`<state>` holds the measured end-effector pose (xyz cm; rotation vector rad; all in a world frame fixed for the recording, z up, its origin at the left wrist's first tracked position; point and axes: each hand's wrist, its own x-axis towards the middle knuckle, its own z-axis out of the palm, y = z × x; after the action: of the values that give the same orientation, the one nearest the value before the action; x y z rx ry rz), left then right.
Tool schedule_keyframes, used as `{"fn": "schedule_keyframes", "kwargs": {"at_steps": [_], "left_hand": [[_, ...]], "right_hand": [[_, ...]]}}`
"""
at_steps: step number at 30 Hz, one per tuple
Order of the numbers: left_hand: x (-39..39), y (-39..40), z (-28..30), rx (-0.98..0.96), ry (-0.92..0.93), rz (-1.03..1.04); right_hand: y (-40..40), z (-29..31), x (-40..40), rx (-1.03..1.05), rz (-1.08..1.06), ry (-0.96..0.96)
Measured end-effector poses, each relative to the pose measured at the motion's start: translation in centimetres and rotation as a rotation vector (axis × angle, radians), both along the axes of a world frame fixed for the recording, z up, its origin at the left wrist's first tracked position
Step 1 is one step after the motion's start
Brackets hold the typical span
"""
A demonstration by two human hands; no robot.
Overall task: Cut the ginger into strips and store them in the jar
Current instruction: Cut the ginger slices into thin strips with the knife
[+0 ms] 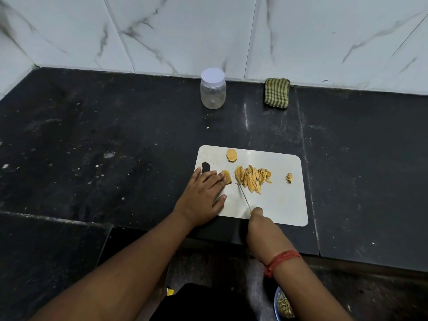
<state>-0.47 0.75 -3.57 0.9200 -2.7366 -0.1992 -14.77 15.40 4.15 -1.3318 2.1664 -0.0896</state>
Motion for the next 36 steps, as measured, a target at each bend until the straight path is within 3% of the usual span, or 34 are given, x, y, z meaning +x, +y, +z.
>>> {"fn": "schedule_keyframes", "kwargs": {"at_steps": [19,36], "left_hand": [[0.1,-0.3,-0.1,-0.006,0.035,-0.011],[0.0,-0.2,-0.1,0.002,0.024,0.006]], "right_hand": [[-6.3,0.0,0.6,0.103,-0.038,-0.128],[-2.7,0.1,0.7,0.179,-0.060,-0.108]]}}
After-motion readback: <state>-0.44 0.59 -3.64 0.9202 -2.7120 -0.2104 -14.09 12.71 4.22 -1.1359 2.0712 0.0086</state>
